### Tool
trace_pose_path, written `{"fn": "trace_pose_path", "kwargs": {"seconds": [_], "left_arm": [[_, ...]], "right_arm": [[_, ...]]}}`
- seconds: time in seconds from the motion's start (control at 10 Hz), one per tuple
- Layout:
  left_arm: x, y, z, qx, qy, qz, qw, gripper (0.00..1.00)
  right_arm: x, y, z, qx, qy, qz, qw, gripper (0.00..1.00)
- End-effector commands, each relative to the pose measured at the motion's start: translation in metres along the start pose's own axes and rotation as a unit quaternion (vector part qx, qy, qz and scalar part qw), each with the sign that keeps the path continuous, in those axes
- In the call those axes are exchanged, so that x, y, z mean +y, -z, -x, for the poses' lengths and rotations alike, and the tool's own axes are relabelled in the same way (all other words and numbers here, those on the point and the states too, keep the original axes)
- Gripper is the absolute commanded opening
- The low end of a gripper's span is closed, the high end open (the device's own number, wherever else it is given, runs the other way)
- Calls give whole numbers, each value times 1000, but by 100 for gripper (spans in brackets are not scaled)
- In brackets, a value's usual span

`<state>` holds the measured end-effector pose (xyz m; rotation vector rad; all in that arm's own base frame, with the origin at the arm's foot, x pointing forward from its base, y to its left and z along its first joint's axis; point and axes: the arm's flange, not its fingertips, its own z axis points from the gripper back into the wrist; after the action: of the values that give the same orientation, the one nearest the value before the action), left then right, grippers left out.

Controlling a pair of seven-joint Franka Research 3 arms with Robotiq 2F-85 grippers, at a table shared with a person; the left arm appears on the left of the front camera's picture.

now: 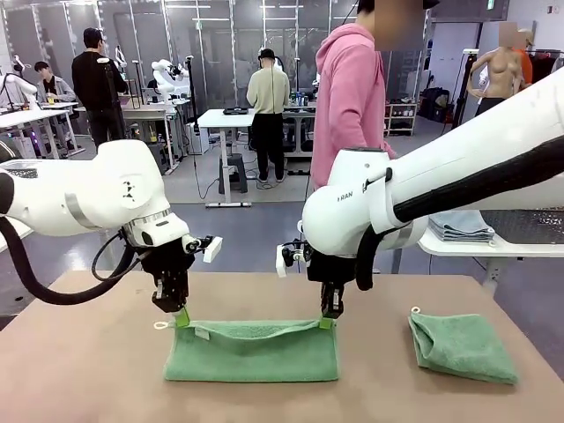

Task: Fold the towels and place them in the basket.
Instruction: When a person lays out a Towel with hook on the table, fold it in half twice.

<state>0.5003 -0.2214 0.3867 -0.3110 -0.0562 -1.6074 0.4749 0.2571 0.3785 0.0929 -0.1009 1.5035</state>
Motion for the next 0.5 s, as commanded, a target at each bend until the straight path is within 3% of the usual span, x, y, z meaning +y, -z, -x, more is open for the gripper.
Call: {"fn": "trace_pose_path", "kwargs": {"seconds": [0.0, 0.4], "left_arm": [[26, 3, 0, 0, 0, 14, 1000, 0], [48, 22, 5, 37, -28, -17, 999, 0]], "right_arm": [[-23, 9, -3, 1, -20, -2, 1000, 0], [-52, 24, -8, 10, -20, 13, 1000, 0]]}}
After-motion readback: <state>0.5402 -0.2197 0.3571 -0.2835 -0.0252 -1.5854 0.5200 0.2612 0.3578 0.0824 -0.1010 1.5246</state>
